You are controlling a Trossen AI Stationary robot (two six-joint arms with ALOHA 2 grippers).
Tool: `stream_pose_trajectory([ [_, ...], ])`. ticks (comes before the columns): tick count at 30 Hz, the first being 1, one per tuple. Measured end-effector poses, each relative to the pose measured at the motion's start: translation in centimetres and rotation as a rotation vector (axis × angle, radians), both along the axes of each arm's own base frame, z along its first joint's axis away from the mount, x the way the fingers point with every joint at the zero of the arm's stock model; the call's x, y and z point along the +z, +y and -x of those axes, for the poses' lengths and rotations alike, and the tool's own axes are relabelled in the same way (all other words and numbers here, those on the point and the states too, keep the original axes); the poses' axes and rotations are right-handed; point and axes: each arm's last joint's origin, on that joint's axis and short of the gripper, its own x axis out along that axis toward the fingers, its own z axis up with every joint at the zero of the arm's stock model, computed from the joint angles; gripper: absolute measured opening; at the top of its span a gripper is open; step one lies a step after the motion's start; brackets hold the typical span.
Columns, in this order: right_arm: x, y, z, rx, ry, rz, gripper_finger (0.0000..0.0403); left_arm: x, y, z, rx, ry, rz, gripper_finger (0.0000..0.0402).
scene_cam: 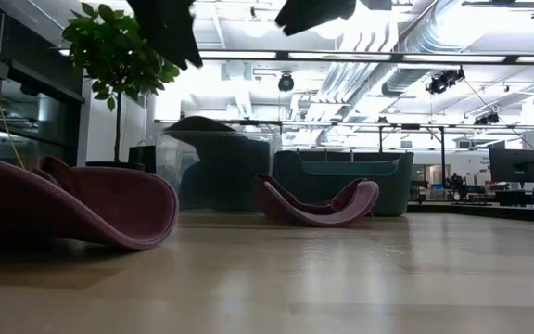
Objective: Pick & Place hat
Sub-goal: Put the black cap into the transparent bin
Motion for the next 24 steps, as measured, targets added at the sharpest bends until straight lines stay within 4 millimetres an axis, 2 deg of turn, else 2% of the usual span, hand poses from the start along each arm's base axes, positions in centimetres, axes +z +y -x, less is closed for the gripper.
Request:
stream_pose_trajectory([
  [5, -0.7, -1.8, -0.8, 0.047, -0.077, 0.026, 0.0216, 2.0, -1.0, 1.0, -0.077, -0.068, 0.389, 0.0399],
  [10, -0.9, -3.7, -1.3, 0.048, -0.158, 0.001, 0.0213, 2.8, -2.5, 2.0, -0.147, -0.133, 0.630, 0.0399],
  [14, -1.0, -4.7, -1.7, 0.061, -0.183, 0.004, 0.0193, 4.2, -4.1, 3.8, -0.195, -0.205, 0.676, 0.0399],
  [18, -1.2, -5.5, -2.4, 0.070, -0.221, -0.005, 0.0163, 5.2, -5.2, 5.8, -0.203, -0.352, 0.658, 0.0399],
  [22, -2.5, -5.9, -3.8, 0.067, -0.200, -0.013, 0.0125, 4.3, -5.7, 8.5, -0.171, -0.484, 0.672, 0.0399],
  [24, -3.1, -5.9, -4.6, 0.082, -0.185, -0.022, 0.0097, 3.1, -5.9, 9.5, -0.135, -0.506, 0.695, 0.0399],
])
